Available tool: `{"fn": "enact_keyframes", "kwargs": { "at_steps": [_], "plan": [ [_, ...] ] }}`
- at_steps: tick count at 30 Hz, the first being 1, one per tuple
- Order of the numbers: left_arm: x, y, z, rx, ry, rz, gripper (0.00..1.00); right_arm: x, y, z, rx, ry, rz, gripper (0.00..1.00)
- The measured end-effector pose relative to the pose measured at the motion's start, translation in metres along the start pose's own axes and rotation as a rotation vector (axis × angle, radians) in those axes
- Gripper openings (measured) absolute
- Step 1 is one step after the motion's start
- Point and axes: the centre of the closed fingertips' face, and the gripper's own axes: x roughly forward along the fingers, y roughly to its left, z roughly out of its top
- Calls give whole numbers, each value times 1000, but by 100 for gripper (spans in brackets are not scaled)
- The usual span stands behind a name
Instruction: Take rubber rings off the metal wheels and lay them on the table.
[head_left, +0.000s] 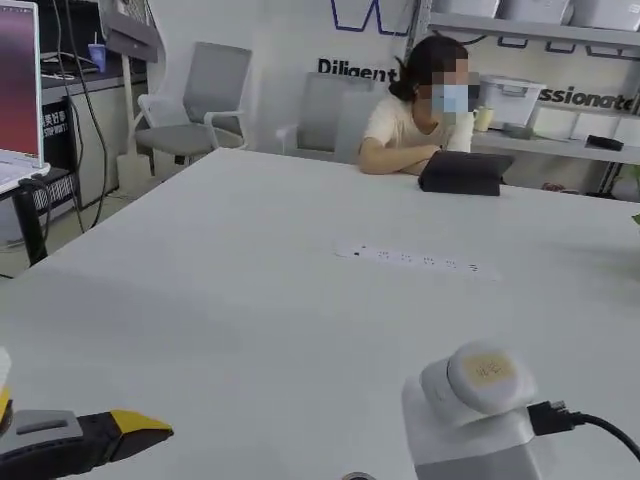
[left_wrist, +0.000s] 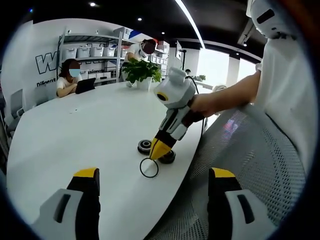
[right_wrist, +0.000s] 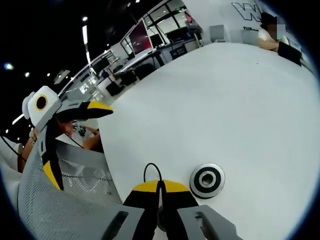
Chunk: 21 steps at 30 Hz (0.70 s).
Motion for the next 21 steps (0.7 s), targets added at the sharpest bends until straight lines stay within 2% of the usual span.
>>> {"fn": "enact_keyframes", "kwargs": {
  "at_steps": [13, 21],
  "plan": [
    [0, 0, -2, -4, 12, -1, 88, 2, -3, -5, -9, 22, -5, 2],
    [0, 0, -2, -5, 9, 0, 88, -1, -5, -2, -18, 13, -17, 3]
  ]
}}
